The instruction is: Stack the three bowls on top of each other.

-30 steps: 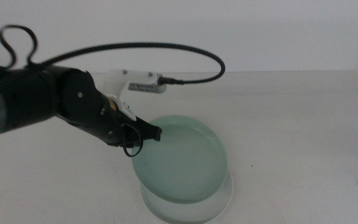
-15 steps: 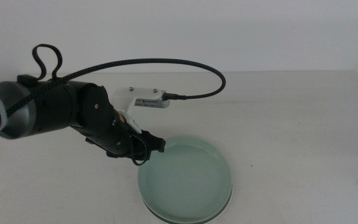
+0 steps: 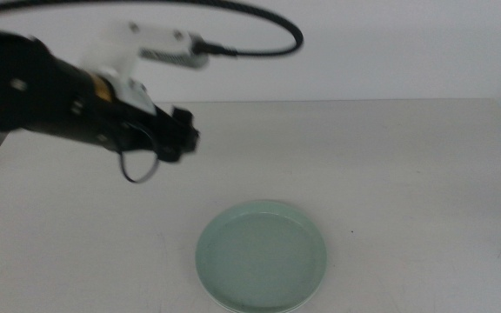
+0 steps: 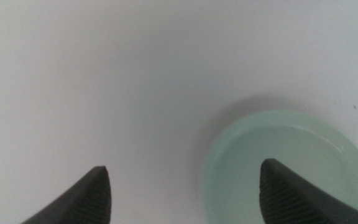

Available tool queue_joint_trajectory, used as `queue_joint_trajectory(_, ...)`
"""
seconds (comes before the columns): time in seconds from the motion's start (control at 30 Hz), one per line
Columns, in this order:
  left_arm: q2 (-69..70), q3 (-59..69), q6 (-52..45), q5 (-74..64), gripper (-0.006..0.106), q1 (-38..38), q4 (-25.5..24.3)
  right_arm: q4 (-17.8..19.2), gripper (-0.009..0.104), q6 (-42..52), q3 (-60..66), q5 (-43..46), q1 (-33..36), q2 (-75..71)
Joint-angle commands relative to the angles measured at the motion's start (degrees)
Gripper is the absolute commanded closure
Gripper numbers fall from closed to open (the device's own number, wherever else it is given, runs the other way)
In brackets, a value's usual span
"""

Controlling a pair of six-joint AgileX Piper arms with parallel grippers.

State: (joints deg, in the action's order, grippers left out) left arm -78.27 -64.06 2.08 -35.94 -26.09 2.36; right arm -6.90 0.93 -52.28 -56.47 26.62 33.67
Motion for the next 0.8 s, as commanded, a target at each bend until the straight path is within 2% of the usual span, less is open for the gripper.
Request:
queue_joint_trajectory(0.0, 4.3, -3.5, 3.2, -0.2, 0.021, -0.2, -5.6, 0.2, 0.045, 0.5, -1.3, 3.4, 0.0, 0.2)
queue_joint_trajectory(0.17, 8.0, -7.0, 13.0, -3.9, 0.021, -0.2, -19.5, 0.2, 0.045, 0.5, -1.3, 3.4, 0.0, 0.2)
queue_joint_trajectory(0.3, 10.4, -8.9, 19.2, -7.1, 0.021, -0.2, -26.3, 0.2, 0.045, 0.5, -1.3, 3.4, 0.0, 0.2)
queue_joint_trajectory(0.57, 13.0, -10.5, 18.7, -11.7, 0.021, -0.1, -27.8, 0.0, 0.045, 0.5, -1.3, 3.8, 0.0, 0.2)
queue_joint_trajectory(0.67, 13.1, -10.5, 16.7, -13.2, 0.021, 0.5, -28.5, 2.1, 0.045, 0.2, -1.3, 5.7, 0.0, 0.2)
queue_joint_trajectory(0.77, 12.6, -10.5, 12.9, -14.3, 0.021, 4.7, -25.1, 3.1, 0.045, -1.4, -1.3, 7.0, 0.0, 0.4)
